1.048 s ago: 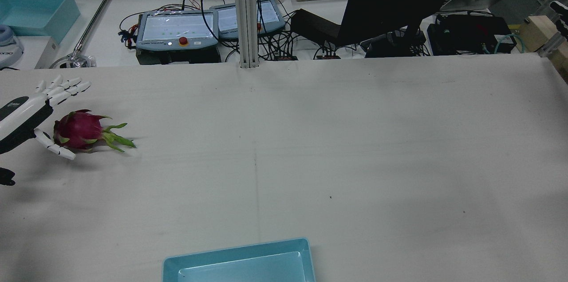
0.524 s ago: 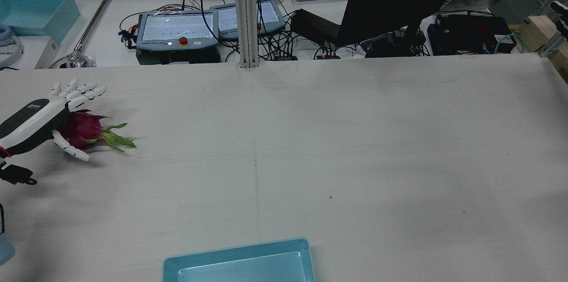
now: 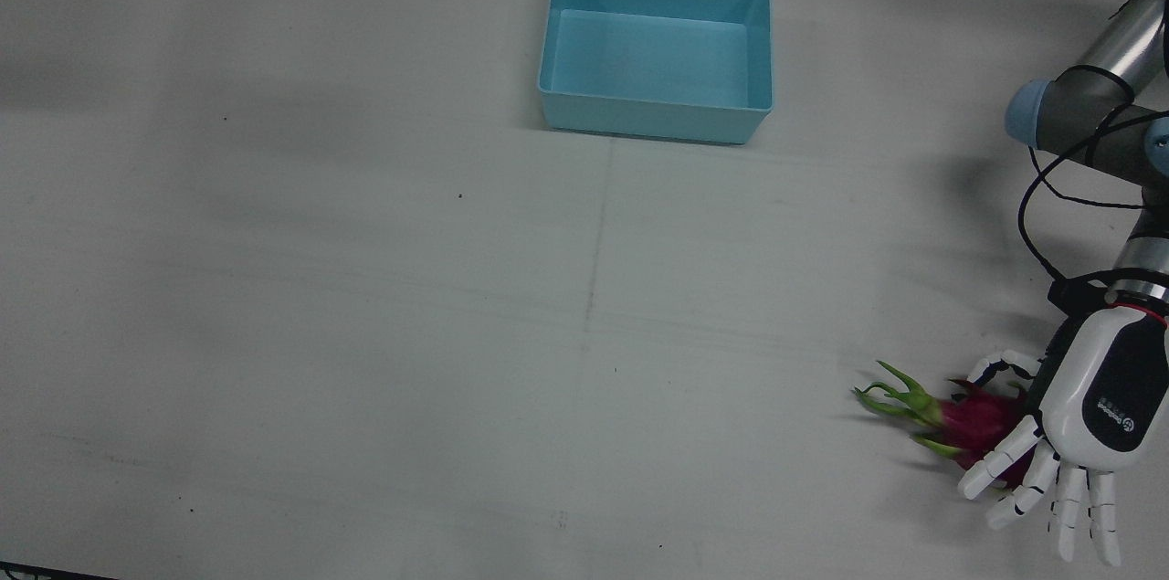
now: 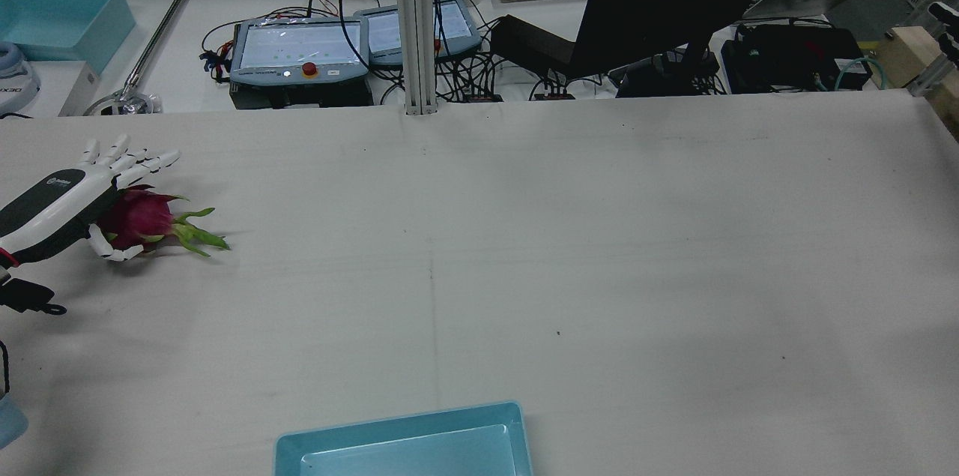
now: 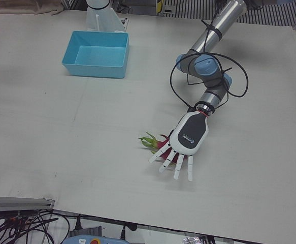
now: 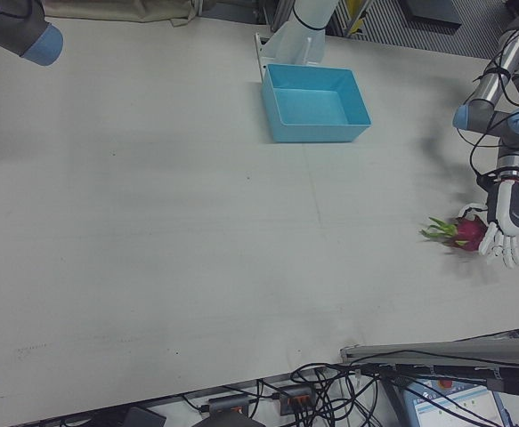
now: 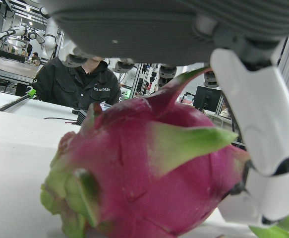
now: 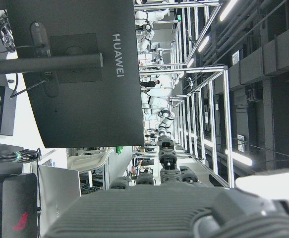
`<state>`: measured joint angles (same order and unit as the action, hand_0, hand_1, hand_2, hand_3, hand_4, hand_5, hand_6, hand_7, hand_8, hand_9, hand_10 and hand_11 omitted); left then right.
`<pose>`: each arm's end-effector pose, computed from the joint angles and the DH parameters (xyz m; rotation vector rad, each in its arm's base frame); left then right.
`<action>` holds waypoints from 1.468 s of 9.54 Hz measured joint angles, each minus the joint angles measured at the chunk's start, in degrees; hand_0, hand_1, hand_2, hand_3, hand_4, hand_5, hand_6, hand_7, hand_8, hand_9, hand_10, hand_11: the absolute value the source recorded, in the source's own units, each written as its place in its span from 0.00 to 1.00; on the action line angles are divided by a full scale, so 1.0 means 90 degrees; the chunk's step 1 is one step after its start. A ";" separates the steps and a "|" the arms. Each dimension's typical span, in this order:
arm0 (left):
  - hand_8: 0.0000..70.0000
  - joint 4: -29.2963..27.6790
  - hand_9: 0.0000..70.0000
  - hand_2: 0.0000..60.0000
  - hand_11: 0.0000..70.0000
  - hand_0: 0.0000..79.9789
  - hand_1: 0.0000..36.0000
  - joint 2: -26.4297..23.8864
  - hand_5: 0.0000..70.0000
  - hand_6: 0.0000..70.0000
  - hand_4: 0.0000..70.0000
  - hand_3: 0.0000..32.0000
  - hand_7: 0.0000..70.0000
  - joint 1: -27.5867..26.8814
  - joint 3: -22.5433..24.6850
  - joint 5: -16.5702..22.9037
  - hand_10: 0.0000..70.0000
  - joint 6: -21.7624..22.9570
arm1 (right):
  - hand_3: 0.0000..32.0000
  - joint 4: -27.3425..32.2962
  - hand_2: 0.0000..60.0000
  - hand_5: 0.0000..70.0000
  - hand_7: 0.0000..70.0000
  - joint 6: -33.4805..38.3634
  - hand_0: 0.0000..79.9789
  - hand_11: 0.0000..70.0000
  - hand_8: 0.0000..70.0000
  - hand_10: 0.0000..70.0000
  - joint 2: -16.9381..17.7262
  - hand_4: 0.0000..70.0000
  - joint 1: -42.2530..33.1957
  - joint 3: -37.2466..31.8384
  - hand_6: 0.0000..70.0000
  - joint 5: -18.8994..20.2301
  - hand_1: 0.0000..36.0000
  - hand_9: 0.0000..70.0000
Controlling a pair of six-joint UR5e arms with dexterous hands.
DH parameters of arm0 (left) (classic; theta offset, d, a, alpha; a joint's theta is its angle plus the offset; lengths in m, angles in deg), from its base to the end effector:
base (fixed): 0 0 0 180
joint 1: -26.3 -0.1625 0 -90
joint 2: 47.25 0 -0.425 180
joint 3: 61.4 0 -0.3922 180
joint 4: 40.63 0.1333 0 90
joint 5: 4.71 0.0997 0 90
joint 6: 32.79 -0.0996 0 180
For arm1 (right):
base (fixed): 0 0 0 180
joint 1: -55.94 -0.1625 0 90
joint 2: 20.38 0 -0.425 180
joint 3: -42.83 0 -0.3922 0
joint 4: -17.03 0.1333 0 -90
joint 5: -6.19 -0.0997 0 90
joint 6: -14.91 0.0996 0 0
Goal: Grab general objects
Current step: 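Close the left hand's fingers around the pink dragon fruit, then tighten the left hand's grip on the dragon fruit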
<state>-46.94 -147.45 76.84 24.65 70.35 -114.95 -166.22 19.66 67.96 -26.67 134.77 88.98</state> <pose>0.2463 -0.5494 0.6145 0.8673 1.6767 -0.9490 0.0799 -0.5177 0.6618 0.0950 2.1867 -2.1738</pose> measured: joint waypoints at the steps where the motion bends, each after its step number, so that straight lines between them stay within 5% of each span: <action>1: 0.09 0.0051 0.07 0.74 0.02 0.75 0.91 -0.0031 0.16 0.15 0.12 0.34 0.47 -0.0001 0.0002 0.0000 0.00 -0.0075 | 0.00 0.0000 0.00 0.00 0.00 0.0000 0.00 0.00 0.00 0.00 0.0000 0.00 0.0000 0.0000 0.00 0.0000 0.00 0.00; 2: 0.13 0.0152 0.09 0.81 0.14 0.76 0.94 -0.0098 0.18 0.23 0.18 0.12 0.55 -0.0005 -0.0001 0.0000 0.07 -0.0163 | 0.00 0.0000 0.00 0.00 0.00 0.0000 0.00 0.00 0.00 0.00 0.0000 0.00 0.0000 0.0000 0.00 0.0002 0.00 0.00; 3: 0.18 0.0251 0.16 0.84 0.26 0.76 0.92 -0.0179 0.20 0.30 0.22 0.06 0.62 -0.0011 -0.0005 0.0000 0.15 -0.0241 | 0.00 0.0000 0.00 0.00 0.00 0.0000 0.00 0.00 0.00 0.00 0.0000 0.00 0.0000 0.0000 0.00 0.0003 0.00 0.00; 4: 0.31 0.0327 0.23 0.71 0.36 0.71 0.75 -0.0243 0.21 0.35 0.20 0.09 0.66 -0.0011 -0.0011 0.0000 0.23 -0.0313 | 0.00 0.0000 0.00 0.00 0.00 0.0000 0.00 0.00 0.00 0.00 0.0000 0.00 0.0000 0.0000 0.00 0.0002 0.00 0.00; 6: 0.36 0.0399 0.28 0.68 0.67 0.70 0.69 -0.0305 0.23 0.35 0.12 0.52 0.69 -0.0017 -0.0024 0.0000 0.45 -0.0390 | 0.00 0.0000 0.00 0.00 0.00 0.0000 0.00 0.00 0.00 0.00 0.0000 0.00 0.0000 0.0000 0.00 0.0001 0.00 0.00; 8: 0.42 0.0405 0.37 0.64 0.96 0.68 0.62 -0.0318 0.25 0.38 0.10 0.61 0.72 -0.0019 -0.0049 0.0000 0.66 -0.0408 | 0.00 0.0000 0.00 0.00 0.00 0.0000 0.00 0.00 0.00 0.00 0.0000 0.00 0.0000 0.0000 0.00 0.0000 0.00 0.00; 11: 0.56 0.0334 0.55 0.59 1.00 0.68 0.55 -0.0388 0.29 0.45 0.06 0.91 0.81 -0.0020 -0.0214 0.0000 0.97 -0.0404 | 0.00 0.0000 0.00 0.00 0.00 0.0000 0.00 0.00 0.00 0.00 0.0000 0.00 0.0002 0.0000 0.00 0.0000 0.00 0.00; 12: 0.62 0.0327 0.64 0.57 1.00 0.68 0.53 -0.0399 0.32 0.49 0.06 1.00 0.87 -0.0020 -0.0237 0.0000 1.00 -0.0403 | 0.00 0.0000 0.00 0.00 0.00 0.0000 0.00 0.00 0.00 0.00 0.0000 0.00 0.0002 0.0000 0.00 0.0000 0.00 0.00; 14: 0.75 0.0322 0.82 0.49 1.00 0.68 0.45 -0.0406 0.37 0.60 0.08 0.97 0.97 -0.0018 -0.0251 0.0000 1.00 -0.0403 | 0.00 0.0000 0.00 0.00 0.00 0.0000 0.00 0.00 0.00 0.00 0.0000 0.00 0.0001 0.0000 0.00 0.0000 0.00 0.00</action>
<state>-44.04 -151.11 76.68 22.39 70.35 -118.57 -166.22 19.66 67.95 -26.66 134.77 88.98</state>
